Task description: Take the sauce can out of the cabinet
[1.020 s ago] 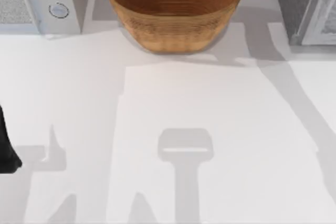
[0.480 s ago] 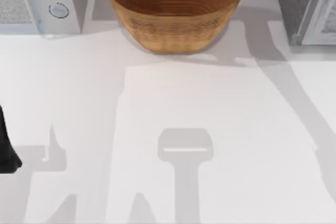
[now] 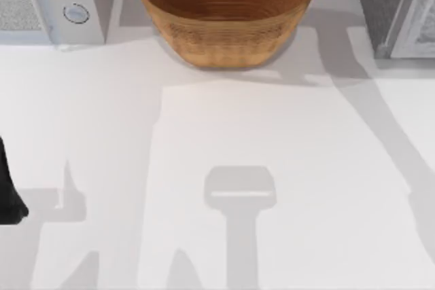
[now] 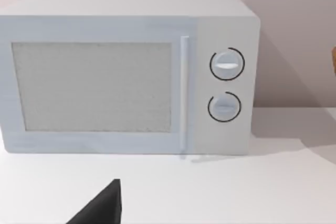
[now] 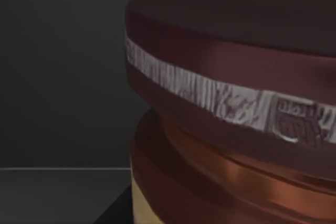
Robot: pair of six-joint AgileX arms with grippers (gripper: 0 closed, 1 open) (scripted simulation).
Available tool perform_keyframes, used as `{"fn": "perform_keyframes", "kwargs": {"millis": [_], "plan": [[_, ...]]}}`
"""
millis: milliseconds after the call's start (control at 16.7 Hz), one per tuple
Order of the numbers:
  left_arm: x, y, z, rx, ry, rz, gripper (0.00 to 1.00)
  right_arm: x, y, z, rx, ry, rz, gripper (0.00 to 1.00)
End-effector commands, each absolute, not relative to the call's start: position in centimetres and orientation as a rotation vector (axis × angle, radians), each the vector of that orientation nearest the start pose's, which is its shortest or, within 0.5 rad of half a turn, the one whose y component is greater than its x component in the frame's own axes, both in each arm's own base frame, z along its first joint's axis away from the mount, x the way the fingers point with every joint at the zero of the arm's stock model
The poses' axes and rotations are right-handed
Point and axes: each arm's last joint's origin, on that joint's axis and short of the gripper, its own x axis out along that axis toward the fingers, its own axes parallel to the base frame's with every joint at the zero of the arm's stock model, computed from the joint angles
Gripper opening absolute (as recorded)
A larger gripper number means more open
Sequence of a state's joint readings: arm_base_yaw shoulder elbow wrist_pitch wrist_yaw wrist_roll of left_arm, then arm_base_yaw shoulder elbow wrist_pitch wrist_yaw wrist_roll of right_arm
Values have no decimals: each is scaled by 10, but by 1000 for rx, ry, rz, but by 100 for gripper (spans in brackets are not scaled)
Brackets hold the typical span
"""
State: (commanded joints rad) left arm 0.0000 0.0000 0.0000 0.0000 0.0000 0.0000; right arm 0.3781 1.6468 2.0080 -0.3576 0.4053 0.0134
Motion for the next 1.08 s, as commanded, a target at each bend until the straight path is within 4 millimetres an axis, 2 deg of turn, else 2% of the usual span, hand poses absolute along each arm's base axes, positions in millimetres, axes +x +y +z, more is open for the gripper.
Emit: {"fn": "perform_keyframes", "kwargs": {"millis": [60, 120, 600, 720, 900, 1080], "plan": [[106, -1, 160, 0, 0, 0, 100, 328, 124, 507, 0, -9, -10, 2], [106, -1, 160, 0, 0, 0, 100, 328, 124, 507, 0, -9, -10, 0], [106, -1, 160, 0, 0, 0, 100, 327, 125, 507, 2, -9, -8, 0], [106, -1, 160, 0, 0, 0, 100, 319, 127, 511, 2, -13, -8, 0], [106, -1, 160, 0, 0, 0, 100, 276, 139, 531, 0, -12, -10, 0], [106, -1, 160, 0, 0, 0, 100, 209, 146, 551, -6, -1, -7, 0]]}}
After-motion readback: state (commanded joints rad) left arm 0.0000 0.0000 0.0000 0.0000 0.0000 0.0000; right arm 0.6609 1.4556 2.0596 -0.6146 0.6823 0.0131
